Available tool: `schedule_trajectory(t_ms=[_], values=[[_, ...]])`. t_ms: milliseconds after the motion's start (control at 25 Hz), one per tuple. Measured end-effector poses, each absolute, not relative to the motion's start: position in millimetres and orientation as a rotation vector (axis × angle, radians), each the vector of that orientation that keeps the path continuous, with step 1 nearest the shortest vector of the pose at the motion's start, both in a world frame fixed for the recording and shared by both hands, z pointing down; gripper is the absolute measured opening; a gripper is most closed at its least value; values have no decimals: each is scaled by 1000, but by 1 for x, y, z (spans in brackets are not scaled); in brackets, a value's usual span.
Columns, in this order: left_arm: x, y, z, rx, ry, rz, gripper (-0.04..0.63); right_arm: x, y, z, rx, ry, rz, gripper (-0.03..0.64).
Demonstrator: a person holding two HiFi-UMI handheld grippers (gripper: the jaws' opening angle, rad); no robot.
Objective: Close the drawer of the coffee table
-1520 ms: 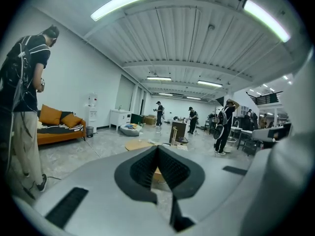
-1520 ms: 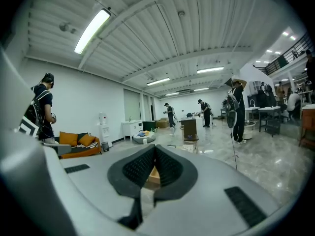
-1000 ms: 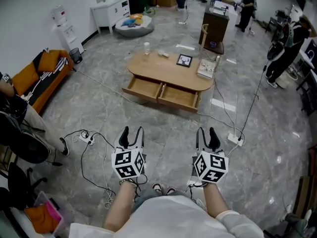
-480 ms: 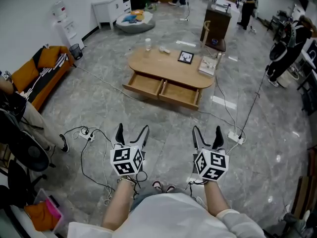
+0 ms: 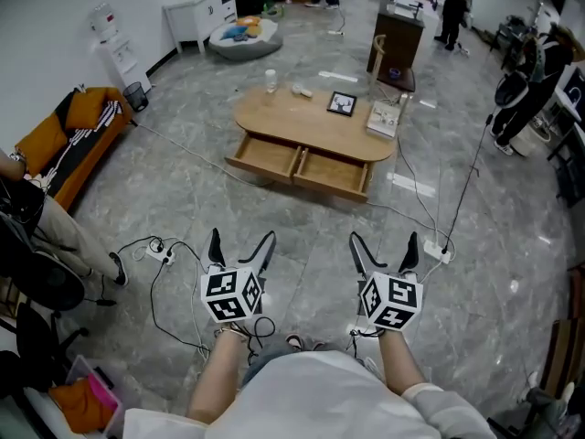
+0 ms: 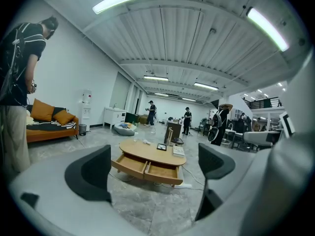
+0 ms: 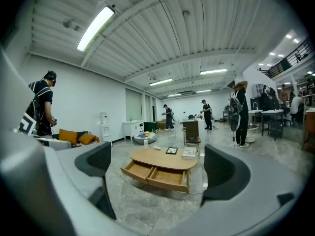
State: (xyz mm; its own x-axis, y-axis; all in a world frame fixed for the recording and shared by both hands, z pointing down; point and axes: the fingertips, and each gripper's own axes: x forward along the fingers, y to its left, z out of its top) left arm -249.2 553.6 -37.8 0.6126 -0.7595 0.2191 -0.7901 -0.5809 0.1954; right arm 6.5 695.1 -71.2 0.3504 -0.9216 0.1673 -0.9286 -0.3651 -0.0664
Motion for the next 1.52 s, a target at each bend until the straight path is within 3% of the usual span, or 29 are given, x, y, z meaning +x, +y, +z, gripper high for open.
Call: schedule_trajectory(t_ms=[640,1520], values=[[-277,486,-18,2501,-1336,166,535,12,650,-54,2589,-1663,332,586],[-174,337,-6,2452,-1398,286,534,139,482,-28,2564,-1710,471,586]])
